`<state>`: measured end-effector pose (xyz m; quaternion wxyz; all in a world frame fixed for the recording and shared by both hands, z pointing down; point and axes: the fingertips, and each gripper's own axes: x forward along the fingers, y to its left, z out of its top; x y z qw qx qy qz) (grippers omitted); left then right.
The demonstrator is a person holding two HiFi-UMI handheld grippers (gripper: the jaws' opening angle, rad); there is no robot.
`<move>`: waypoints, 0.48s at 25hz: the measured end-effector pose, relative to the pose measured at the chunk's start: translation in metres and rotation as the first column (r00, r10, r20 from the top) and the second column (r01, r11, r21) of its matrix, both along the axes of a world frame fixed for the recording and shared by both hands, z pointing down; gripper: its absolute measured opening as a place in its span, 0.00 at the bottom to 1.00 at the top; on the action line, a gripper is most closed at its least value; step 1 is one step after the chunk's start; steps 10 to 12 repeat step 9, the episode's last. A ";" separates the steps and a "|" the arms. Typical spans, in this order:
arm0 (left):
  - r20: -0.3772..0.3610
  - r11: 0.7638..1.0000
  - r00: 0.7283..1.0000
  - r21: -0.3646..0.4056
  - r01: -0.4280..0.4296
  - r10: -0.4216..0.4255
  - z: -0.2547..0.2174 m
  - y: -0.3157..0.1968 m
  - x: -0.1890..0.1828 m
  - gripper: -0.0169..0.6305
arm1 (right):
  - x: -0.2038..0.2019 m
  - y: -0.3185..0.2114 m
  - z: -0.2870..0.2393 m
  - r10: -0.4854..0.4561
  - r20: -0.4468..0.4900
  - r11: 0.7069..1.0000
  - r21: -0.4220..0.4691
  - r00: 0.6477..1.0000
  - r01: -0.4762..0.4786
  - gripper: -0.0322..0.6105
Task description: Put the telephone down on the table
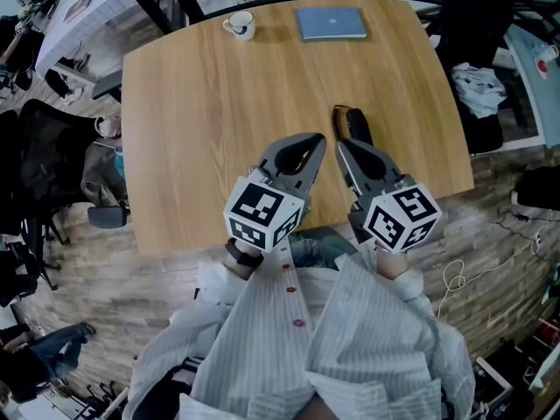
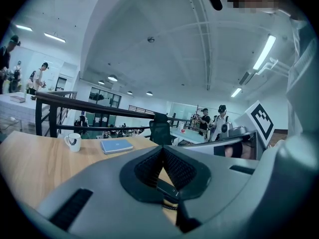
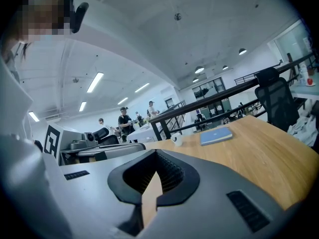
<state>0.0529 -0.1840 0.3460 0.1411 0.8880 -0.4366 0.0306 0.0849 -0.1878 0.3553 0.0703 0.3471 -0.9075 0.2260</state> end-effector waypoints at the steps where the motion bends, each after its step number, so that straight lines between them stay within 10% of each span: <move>1: 0.000 1.000 1.000 -0.002 -0.003 0.003 0.001 0.000 0.001 0.04 | 0.000 0.000 0.001 0.001 -0.002 1.000 -0.001 1.000 -0.001 0.10; 12: 0.001 1.000 1.000 -0.008 -0.018 0.018 0.002 0.000 0.004 0.04 | -0.001 0.002 0.004 -0.009 -0.016 1.000 -0.012 1.000 0.009 0.10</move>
